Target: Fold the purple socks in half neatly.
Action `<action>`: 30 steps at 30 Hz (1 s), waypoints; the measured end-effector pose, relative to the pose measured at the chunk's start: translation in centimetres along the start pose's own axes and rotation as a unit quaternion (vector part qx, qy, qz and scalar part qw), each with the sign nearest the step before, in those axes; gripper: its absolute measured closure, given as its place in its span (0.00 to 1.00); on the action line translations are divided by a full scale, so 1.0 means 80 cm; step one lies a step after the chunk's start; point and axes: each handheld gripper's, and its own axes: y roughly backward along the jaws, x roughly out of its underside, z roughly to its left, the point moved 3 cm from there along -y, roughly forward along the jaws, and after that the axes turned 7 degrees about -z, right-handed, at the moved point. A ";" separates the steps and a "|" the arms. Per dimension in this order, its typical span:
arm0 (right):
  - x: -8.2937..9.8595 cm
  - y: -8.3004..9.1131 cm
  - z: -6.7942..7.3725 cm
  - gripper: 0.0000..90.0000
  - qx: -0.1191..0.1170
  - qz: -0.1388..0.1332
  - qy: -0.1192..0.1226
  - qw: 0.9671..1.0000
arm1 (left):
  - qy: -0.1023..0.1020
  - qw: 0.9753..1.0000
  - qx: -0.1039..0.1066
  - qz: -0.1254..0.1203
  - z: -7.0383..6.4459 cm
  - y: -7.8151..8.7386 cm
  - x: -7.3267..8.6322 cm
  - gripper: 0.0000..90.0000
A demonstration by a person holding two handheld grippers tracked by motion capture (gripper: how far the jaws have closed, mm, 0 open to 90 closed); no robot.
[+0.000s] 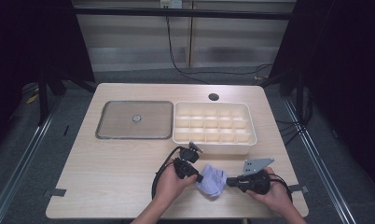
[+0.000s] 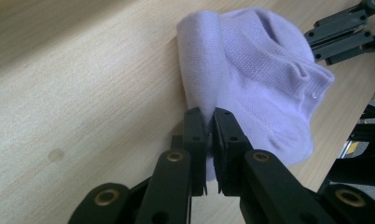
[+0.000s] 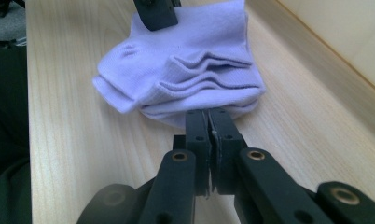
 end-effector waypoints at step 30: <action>-0.002 -0.016 0.000 0.97 0.002 0.009 0.004 1.000 | -0.039 0.999 0.010 -0.001 -0.029 0.012 -0.018 0.94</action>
